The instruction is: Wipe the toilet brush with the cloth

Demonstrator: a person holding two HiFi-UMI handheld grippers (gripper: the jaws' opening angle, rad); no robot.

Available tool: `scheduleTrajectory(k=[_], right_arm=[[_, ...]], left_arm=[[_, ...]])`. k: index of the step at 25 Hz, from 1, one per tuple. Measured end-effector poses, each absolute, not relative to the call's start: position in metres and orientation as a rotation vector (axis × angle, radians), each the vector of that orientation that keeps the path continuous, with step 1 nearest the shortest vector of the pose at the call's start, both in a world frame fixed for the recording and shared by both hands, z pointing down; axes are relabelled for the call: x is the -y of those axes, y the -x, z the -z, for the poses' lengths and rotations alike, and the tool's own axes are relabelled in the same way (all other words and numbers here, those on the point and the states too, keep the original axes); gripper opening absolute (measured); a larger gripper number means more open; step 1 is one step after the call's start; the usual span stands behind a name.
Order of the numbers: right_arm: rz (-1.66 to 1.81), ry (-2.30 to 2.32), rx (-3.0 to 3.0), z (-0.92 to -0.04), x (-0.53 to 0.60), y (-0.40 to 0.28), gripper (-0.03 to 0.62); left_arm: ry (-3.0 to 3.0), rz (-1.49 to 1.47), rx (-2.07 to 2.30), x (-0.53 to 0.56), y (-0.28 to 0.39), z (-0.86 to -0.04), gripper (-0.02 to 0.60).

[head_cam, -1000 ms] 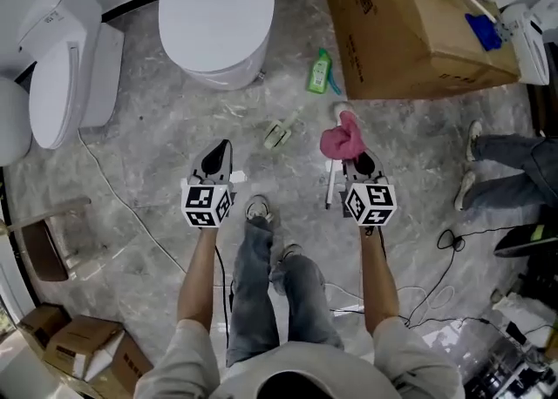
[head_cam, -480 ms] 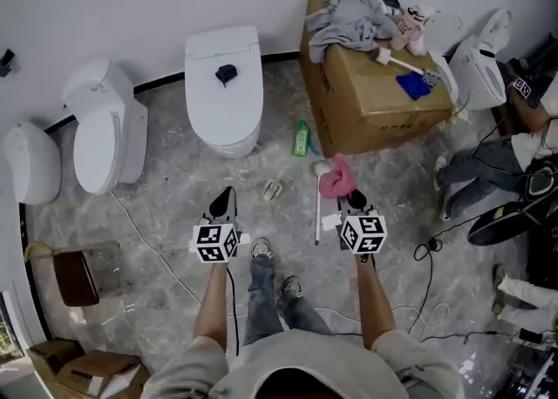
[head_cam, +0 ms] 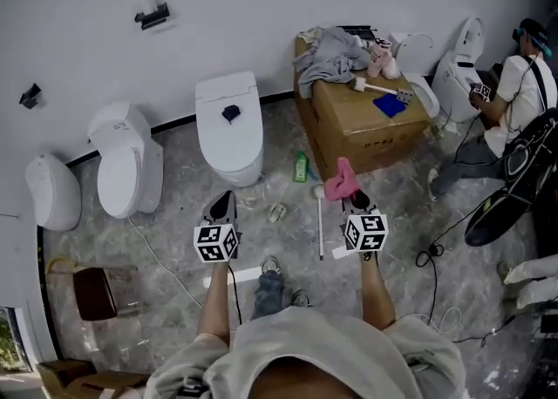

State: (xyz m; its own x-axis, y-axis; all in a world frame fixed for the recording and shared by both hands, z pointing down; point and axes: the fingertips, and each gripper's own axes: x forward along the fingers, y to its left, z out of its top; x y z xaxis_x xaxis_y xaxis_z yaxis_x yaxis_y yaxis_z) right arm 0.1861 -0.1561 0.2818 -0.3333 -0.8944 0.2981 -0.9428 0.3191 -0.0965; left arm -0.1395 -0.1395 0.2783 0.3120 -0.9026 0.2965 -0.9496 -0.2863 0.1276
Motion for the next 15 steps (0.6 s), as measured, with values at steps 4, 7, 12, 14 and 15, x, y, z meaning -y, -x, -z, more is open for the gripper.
scheduleTrajectory(k=[4,7,12,14,15], right_arm=[[-0.340,-1.717,2.402,-0.258,0.131,-0.199,0.064],[-0.307,-1.713,2.417,-0.247,0.112,-0.206,0.064],[-0.275,-1.717,2.412,-0.234,0.085,-0.222,0.064],[-0.273,-1.709,2.414,-0.233,0.077,-0.225,0.064],[-0.271,-1.704,2.414,-0.232,0.075,-0.226,0.064]], left_arm=[[-2.331,-0.210,1.703,0.120,0.137,-0.252,0.018],[-2.348,-0.199,1.728,0.105,0.134,-0.239,0.018],[-2.367,-0.182,1.742,0.086,0.120,-0.227,0.018],[-2.365,-0.179,1.744,0.077,0.116,-0.226,0.018],[-2.362,-0.173,1.747,0.074,0.115,-0.226,0.018]])
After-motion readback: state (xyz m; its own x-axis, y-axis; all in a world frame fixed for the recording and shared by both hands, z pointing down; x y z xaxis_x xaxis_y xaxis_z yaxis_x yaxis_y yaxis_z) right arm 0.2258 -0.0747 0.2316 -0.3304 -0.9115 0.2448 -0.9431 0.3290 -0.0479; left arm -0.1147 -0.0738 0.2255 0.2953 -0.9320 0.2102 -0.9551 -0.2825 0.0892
